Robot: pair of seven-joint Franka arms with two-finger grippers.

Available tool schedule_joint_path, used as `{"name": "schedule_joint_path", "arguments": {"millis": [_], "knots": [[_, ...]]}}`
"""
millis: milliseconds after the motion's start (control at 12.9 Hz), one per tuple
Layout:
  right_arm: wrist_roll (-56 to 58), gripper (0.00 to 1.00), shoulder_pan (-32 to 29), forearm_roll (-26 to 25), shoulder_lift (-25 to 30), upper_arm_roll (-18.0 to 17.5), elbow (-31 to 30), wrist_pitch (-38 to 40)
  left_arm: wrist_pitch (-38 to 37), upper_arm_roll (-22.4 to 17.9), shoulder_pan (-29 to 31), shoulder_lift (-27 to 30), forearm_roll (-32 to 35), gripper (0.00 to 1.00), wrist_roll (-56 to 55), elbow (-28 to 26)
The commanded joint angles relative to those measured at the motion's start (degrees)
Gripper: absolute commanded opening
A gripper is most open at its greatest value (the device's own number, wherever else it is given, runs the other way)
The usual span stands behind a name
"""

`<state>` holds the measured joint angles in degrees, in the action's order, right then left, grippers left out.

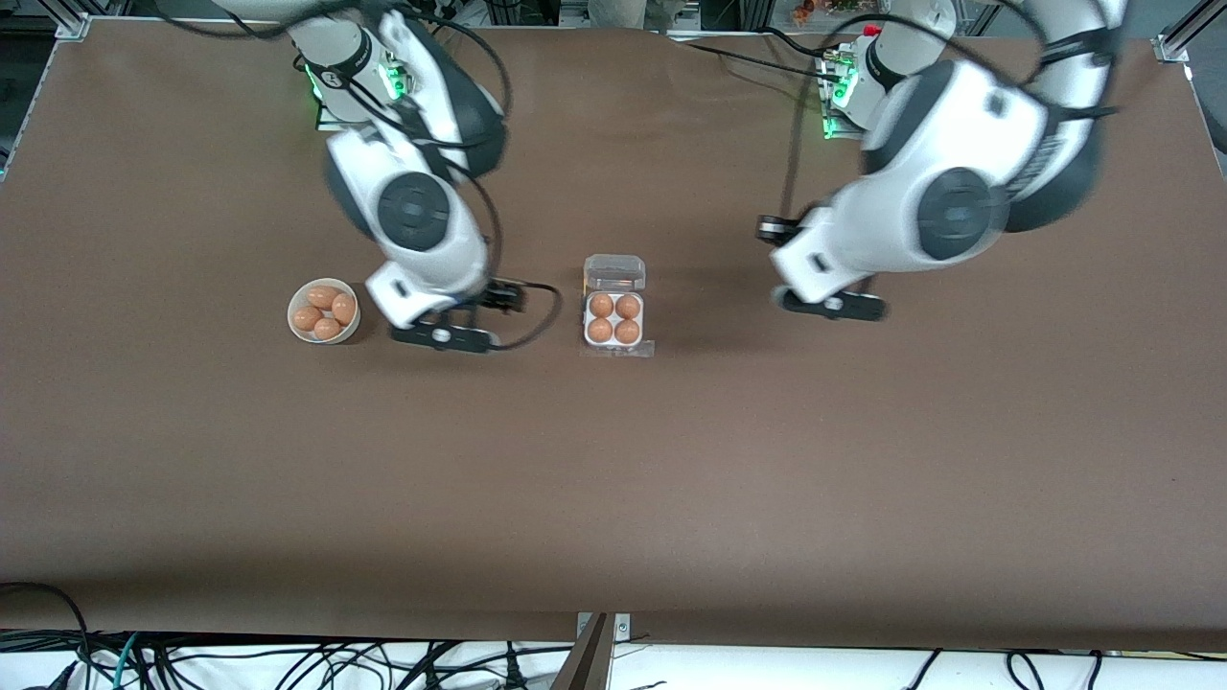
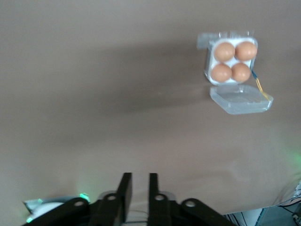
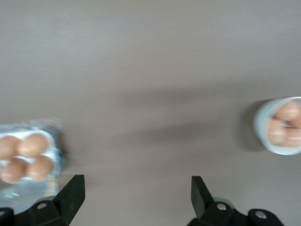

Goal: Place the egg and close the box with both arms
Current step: 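Withdraw the right gripper while the left gripper reaches the carton lid, then fold the clear lid over the eggs with the left gripper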

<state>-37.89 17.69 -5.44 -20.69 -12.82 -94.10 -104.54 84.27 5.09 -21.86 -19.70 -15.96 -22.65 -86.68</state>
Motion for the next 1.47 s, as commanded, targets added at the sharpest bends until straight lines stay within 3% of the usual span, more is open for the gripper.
{"name": "schedule_joint_path", "arguments": {"millis": [0, 232, 542, 929, 1084, 1316, 1394], "knots": [[10.69, 1.00, -0.99, 3.50, 14.16, 6.99, -14.07, -0.23, -0.86, -0.78, -4.06, -4.89, -5.20, 0.10, -6.07, 2.13], [22.73, 1.00, -0.90, 5.00, 19.53, 17.45, -14.36, 8.01, 0.79, -0.87, -9.06, -9.29, -6.98, 0.08, -13.18, 2.30], [37.77, 1.00, -0.81, 4.74, 21.75, 30.20, -11.64, 14.53, 9.05, -0.87, -15.04, -15.00, -7.06, 0.08, -21.89, 2.39], [39.73, 1.00, -1.07, 4.57, 21.04, 34.44, -5.58, 16.02, 14.33, -0.87, -17.34, -18.00, -6.98, 0.09, -24.46, 2.39], [40.69, 1.00, -5.52, 4.65, 21.04, 32.97, -4.78, 17.35, 17.14, -0.95, -17.08, -18.18, -6.98, 0.09, -24.46, 2.39], [40.18, 1.00, -21.42, 4.83, 20.96, 13.85, -3.55, 19.29, 21.10, -1.13, -17.08, -19.32, -6.80, 0.09, -24.89, 3.18], [40.17, 1.00, -23.55, 4.92, 21.04, 11.18, -3.55, 19.29, 21.28, -1.22, -16.90, -20.28, -6.71, 0.09, -25.16, 4.49]]}}
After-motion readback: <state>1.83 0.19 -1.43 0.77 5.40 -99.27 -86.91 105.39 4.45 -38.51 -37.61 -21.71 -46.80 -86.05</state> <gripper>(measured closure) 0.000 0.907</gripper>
